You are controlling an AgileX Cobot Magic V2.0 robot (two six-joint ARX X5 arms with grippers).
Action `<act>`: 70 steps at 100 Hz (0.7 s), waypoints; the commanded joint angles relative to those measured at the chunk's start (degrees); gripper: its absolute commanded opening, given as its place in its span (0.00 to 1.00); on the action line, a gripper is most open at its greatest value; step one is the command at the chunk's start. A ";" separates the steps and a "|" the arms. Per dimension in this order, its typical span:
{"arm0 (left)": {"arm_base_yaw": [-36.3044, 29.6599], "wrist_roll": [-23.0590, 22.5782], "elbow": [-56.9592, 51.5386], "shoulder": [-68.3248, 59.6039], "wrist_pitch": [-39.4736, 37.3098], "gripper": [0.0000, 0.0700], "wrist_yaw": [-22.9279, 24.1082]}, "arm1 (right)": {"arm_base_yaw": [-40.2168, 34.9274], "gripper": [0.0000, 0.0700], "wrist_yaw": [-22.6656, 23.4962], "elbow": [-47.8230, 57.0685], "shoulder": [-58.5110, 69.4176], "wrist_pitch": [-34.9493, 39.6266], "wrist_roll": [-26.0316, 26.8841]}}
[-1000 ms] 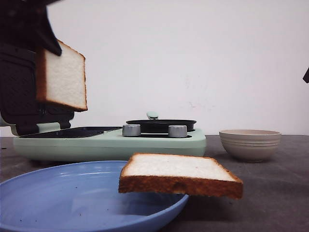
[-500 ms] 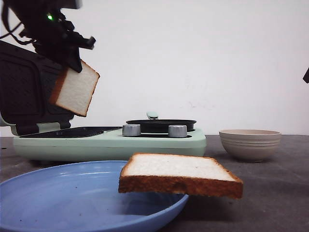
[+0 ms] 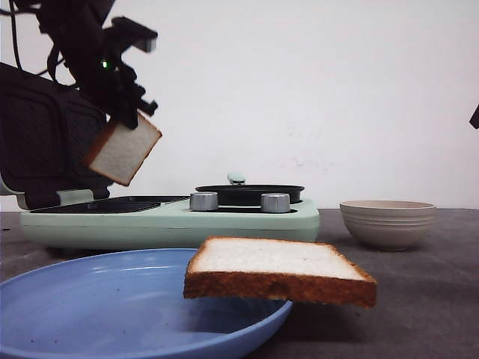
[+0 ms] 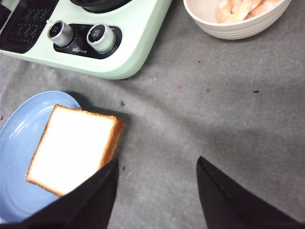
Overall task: Make breakfast with bread and shrimp
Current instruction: 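Lift the bread slice with the left gripper toward the sandwich press, then lower the slice onto the far press plate and open the left gripper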
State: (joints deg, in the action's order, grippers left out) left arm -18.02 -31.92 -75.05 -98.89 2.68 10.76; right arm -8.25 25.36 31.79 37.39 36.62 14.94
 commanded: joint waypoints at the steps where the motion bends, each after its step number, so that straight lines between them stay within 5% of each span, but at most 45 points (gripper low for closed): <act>1: -0.20 -2.56 -1.42 -1.36 -1.60 0.00 0.33 | -0.20 0.46 0.13 0.90 0.33 -0.55 -0.68; 70: 0.17 -3.41 -1.42 -5.73 -4.81 0.00 -1.62 | -0.20 0.46 0.11 0.90 0.33 -0.55 -0.66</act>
State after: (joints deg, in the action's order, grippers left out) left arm -17.76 -35.00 -75.09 -103.46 -1.80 9.82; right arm -8.25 25.34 31.79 37.39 36.62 14.90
